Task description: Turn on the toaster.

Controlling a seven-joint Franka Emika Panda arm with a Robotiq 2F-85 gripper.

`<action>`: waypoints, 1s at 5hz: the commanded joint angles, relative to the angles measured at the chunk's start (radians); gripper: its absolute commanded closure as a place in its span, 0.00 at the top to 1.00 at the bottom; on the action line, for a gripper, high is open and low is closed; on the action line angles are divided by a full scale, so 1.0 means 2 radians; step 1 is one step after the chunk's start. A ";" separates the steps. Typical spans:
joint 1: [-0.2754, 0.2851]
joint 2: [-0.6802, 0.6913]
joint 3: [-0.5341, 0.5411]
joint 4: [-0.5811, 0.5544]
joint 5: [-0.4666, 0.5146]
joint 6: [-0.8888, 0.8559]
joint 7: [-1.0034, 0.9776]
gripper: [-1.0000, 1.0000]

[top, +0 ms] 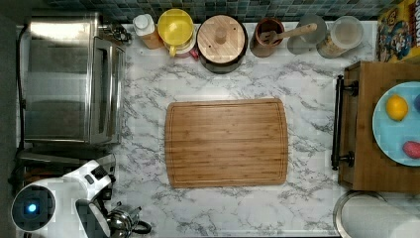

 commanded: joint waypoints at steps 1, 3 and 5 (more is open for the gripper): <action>-0.001 0.019 0.018 -0.007 -0.031 0.044 0.092 0.00; -0.007 0.037 0.022 -0.010 -0.035 0.078 0.109 0.00; -0.009 0.067 0.011 0.011 -0.032 0.059 0.098 0.00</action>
